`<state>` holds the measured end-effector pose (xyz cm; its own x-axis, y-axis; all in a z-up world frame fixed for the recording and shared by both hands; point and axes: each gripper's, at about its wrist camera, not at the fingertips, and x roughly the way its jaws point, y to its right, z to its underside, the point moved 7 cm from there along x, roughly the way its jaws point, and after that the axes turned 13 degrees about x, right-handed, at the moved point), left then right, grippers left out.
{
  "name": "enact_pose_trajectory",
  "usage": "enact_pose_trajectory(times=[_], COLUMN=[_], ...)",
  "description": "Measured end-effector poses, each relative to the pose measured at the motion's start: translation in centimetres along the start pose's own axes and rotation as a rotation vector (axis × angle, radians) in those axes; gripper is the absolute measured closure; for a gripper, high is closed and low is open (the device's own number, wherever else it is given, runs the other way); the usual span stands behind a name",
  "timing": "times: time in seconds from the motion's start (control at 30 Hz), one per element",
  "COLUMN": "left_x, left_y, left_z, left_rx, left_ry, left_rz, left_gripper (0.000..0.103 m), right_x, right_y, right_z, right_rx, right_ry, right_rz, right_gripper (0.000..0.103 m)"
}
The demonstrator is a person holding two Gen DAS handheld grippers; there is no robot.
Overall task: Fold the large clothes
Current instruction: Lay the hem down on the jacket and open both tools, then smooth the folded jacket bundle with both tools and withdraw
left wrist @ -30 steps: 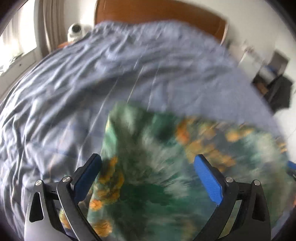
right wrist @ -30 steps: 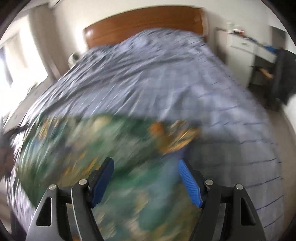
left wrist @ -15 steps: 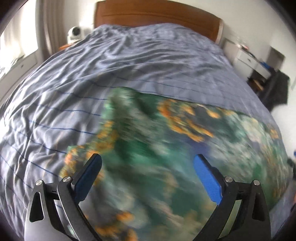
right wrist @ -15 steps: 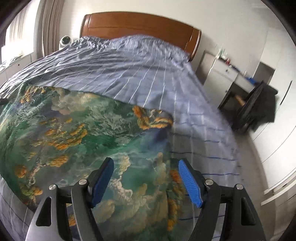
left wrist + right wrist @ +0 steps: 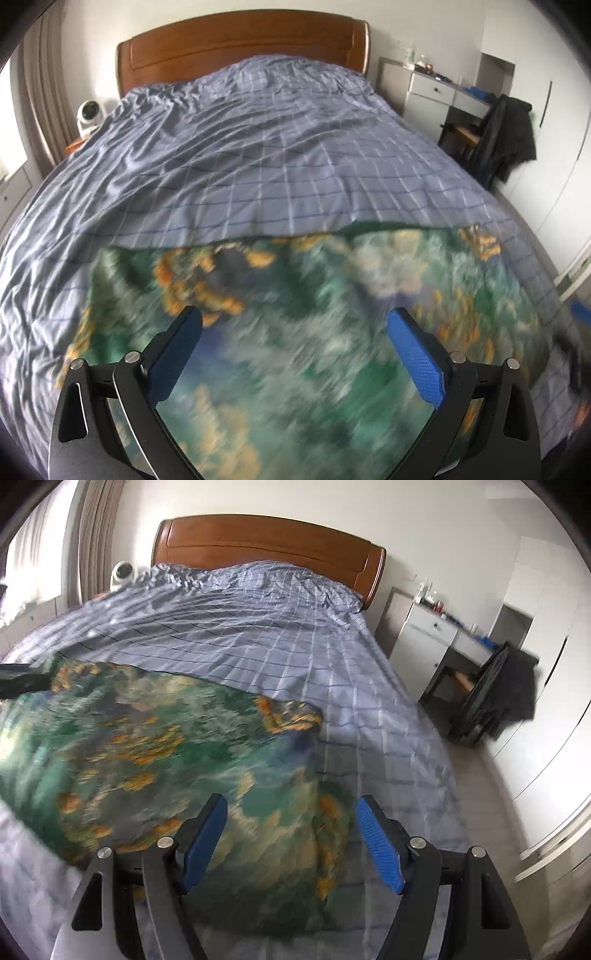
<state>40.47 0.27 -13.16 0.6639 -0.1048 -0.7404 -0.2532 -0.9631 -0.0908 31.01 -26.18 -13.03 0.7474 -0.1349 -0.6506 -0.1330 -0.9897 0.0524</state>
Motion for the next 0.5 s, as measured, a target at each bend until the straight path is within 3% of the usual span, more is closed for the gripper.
enact_pose_trajectory(times=[0.23, 0.33, 0.5], left_x=[4.4, 4.4, 1.5], left_y=[1.6, 2.5, 3.9], left_z=[1.5, 3.6, 6.2], left_rx=[0.010, 0.061, 0.135], left_ry=[-0.113, -0.131, -0.084], left_rz=[-0.003, -0.022, -0.027], left_gripper=[0.003, 0.003, 0.003], right_x=[-4.3, -4.9, -5.3], right_y=[-1.6, -1.5, -0.5], right_z=[6.5, 9.6, 12.5], right_rx=[0.145, 0.166, 0.184], right_ry=[-0.055, -0.089, -0.118], right_rz=[-0.220, -0.238, -0.240], right_gripper=[0.029, 0.029, 0.029])
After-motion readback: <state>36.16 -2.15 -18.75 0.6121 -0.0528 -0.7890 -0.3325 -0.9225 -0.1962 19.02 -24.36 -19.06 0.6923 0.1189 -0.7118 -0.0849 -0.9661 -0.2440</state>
